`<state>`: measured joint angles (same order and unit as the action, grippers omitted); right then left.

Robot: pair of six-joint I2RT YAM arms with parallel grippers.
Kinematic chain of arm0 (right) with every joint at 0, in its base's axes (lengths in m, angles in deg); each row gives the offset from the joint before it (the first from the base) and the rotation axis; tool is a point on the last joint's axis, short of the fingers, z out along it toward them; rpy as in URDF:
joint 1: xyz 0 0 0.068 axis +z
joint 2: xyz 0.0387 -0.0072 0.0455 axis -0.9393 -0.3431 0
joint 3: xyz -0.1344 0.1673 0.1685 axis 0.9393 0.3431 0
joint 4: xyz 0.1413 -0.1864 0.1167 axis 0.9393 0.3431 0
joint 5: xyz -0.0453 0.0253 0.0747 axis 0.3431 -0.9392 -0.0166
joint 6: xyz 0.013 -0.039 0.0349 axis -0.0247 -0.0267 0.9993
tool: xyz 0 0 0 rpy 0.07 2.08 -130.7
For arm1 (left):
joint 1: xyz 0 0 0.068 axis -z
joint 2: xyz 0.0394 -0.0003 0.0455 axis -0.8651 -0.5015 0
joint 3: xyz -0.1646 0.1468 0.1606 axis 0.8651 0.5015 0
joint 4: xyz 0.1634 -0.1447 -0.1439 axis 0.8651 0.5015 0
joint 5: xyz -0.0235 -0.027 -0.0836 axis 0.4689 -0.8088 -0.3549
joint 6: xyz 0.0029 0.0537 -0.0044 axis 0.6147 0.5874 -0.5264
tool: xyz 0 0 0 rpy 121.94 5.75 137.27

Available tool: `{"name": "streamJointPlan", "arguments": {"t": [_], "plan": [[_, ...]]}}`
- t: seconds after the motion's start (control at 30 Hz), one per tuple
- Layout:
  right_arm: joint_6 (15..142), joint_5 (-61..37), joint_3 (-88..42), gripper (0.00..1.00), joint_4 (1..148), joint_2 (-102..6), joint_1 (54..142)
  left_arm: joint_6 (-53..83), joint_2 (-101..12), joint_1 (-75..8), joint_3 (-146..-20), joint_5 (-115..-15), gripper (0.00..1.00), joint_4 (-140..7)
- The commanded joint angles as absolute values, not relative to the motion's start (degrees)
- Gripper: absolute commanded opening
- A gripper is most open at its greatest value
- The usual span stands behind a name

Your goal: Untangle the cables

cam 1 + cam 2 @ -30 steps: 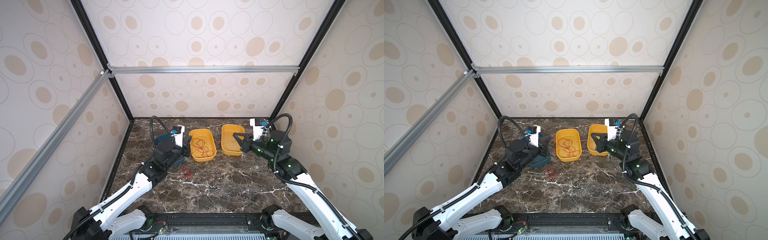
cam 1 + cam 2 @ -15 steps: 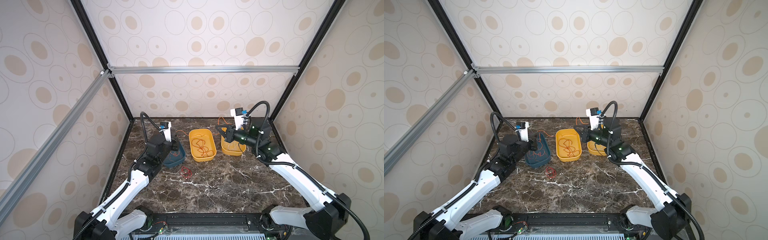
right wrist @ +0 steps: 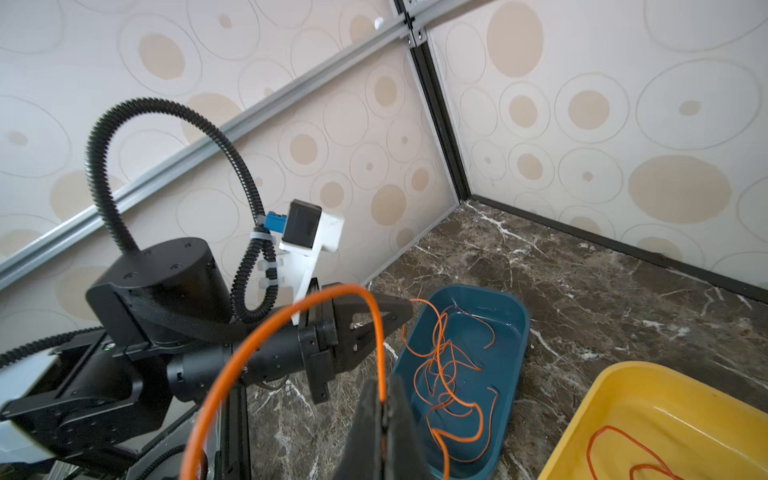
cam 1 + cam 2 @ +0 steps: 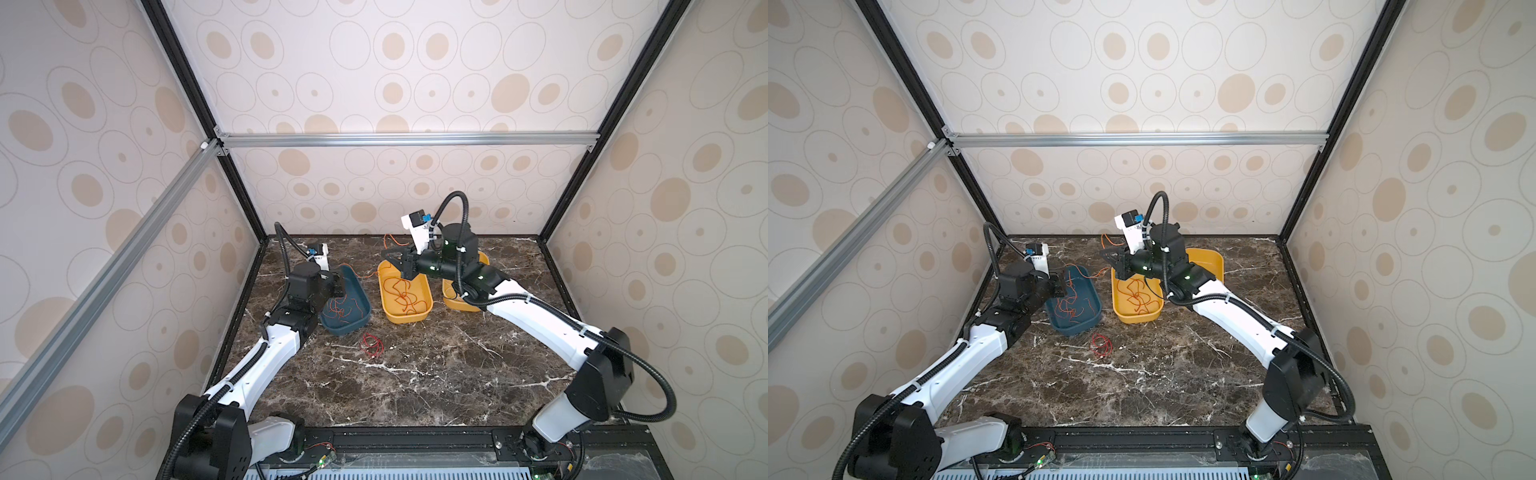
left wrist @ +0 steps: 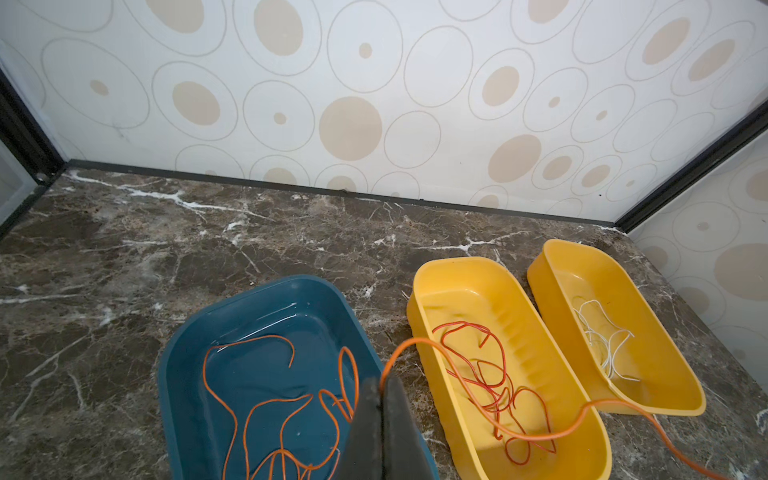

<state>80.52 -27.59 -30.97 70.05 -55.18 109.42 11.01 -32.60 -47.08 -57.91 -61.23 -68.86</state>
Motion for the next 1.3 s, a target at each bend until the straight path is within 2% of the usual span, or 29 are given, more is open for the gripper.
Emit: {"name": "streamJointPlan", "arguments": {"t": [0.0, 0.23, 0.37, 0.7, 1.03, 1.27], "plan": [[78.44, -27.62, -35.03, 0.00, 69.35, -58.93, 110.86, 9.98, -33.99, -48.70, -57.88, -64.34, 0.12, -69.71], [80.29, -28.50, -39.93, 0.00, 69.08, -67.41, 111.77, 9.99, -33.74, -50.49, -58.44, -63.56, 0.57, -62.49], [81.05, -29.14, -42.98, 0.00, 69.70, -71.43, 112.12, 9.48, -29.64, -50.93, -56.86, -60.30, 0.68, -60.67], [82.74, -30.42, -52.41, 0.00, 75.06, -82.46, 114.23, 6.78, -20.22, -51.72, -52.76, -58.66, 0.71, -57.95], [84.71, -30.78, -65.39, 0.00, 89.03, -95.10, 115.88, 5.69, -16.65, -52.16, -50.87, -60.45, 0.71, -58.37], [81.77, -28.16, -70.99, 0.09, 101.21, -98.98, 117.00, 5.42, -16.46, -52.43, -50.04, -60.54, 0.71, -58.81]]}}
